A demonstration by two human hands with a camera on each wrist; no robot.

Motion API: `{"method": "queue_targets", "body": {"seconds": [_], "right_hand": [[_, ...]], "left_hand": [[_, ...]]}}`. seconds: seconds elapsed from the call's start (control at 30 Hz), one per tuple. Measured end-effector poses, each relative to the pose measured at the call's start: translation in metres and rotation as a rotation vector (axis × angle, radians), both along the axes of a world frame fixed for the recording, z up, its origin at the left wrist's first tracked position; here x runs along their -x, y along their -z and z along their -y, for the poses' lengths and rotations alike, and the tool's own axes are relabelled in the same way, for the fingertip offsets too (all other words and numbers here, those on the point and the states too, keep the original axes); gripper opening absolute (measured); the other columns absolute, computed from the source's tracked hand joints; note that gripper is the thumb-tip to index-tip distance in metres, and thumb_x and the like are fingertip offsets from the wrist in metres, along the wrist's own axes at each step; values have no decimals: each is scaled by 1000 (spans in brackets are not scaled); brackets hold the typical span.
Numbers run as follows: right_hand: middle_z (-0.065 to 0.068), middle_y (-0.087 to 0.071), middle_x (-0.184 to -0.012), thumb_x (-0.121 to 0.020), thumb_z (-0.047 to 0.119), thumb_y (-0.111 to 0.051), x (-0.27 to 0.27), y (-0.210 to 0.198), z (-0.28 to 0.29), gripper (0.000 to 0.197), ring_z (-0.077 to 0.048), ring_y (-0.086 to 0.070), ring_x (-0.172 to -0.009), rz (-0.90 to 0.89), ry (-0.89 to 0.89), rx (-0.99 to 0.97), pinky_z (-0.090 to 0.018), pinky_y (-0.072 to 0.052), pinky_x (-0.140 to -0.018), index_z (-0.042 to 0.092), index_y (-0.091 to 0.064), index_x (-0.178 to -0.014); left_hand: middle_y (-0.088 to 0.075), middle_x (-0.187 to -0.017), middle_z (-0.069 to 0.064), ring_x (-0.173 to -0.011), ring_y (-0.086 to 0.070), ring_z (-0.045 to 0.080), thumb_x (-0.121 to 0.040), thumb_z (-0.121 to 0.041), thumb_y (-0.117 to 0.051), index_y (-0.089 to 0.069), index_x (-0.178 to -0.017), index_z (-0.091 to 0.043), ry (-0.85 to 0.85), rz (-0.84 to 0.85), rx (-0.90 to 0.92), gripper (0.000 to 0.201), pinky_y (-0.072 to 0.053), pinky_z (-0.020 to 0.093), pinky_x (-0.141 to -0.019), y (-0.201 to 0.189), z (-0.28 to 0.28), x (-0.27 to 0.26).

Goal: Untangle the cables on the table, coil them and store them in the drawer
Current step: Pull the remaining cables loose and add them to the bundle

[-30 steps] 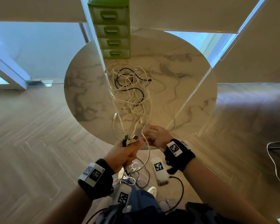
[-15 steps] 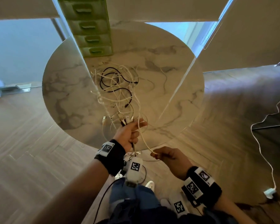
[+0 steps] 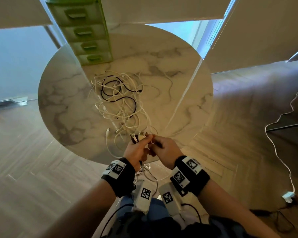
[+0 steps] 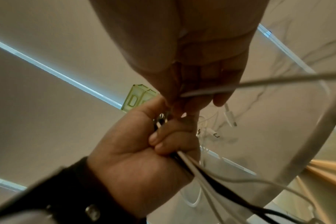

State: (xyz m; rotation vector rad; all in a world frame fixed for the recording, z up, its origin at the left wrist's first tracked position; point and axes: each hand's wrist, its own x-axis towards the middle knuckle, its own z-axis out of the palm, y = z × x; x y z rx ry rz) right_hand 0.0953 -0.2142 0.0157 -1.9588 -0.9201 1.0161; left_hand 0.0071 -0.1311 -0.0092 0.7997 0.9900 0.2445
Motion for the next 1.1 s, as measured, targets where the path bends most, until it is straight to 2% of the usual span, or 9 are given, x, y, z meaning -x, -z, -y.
{"method": "queue_targets", "body": {"seconds": [0.13, 0.23, 0.3, 0.43, 0.57, 0.63, 0.73, 0.87, 1.1], "right_hand": [[0, -62, -75, -92, 13, -48, 3, -1, 6, 18, -18, -60, -74, 90, -22, 48, -30, -47, -75, 9, -65, -94], [4, -60, -75, -92, 10, -46, 8, 2, 25, 21, -11, -55, -73, 66, -55, 125, -20, -43, -74, 12, -66, -96], [7, -59, -73, -92, 9, -46, 12, 9, 42, 21, -10, -55, -74, 33, -69, 175, -14, -42, -71, 11, -66, -92], [1, -63, -82, -92, 8, -45, 11, 31, 75, 21, -10, -58, -78, -18, -71, 315, -20, -46, -79, 9, -66, -90], [1, -66, -100, -92, 16, -49, -1, 40, 83, 19, -13, -61, -98, 77, -159, 440, -23, -45, -89, 13, -64, -103], [4, -64, -106, -92, 25, -53, -5, 33, 67, 25, -10, -59, -102, 103, -109, 346, -21, -42, -87, 19, -57, -115], [2, -62, -107, -90, 31, -55, -12, 18, 26, 37, -11, -58, -96, 37, 33, 150, -23, -42, -85, 21, -47, -125], [4, -62, -72, -94, 18, -48, -15, 4, -3, 13, -12, -57, -69, 57, 143, 21, -21, -41, -66, 16, -59, -101], [13, -52, -69, -96, 15, -42, 2, 12, 58, 20, -1, -48, -62, 86, -138, 198, -9, -38, -58, 17, -62, -100]], "left_hand": [[-64, -77, -2, -32, -26, 2, -97, -25, -48, -62, -85, -12, 35, 67, 130, 23, -17, 14, -30, 2, -17, -9], [-68, -87, -7, -31, -20, 2, -99, -24, -44, -61, -92, -15, 17, 131, 161, 21, -17, 13, -29, 2, -36, -16], [-67, -87, -8, -31, -20, 1, -99, -24, -43, -61, -94, -16, -5, 151, 154, 20, -17, 13, -29, 2, -46, -20], [-66, -79, -8, -33, -20, 0, -98, -24, -47, -61, -91, -16, -14, 162, 80, 17, -17, 13, -30, 7, -52, -23], [-63, -75, -5, -35, -21, 1, -95, -25, -52, -60, -87, -16, 28, 146, -6, 14, -17, 14, -31, 10, -36, -21], [-59, -77, -3, -36, -21, 1, -93, -25, -56, -61, -82, -16, 55, 111, -46, 15, -17, 14, -33, 12, -27, -20], [-44, -80, 6, -36, -23, 3, -90, -25, -61, -63, -82, -17, 71, 41, -59, 11, -19, 15, -32, 17, -17, -19], [-56, -76, 1, -35, -24, 3, -91, -26, -60, -61, -96, -14, 53, 59, -2, 12, -19, 15, -31, 14, -23, -19], [-65, -88, -10, -32, -20, 3, -97, -30, -47, -61, -92, -21, -79, 175, 148, 17, -19, 13, -29, 9, -61, -37]]}}
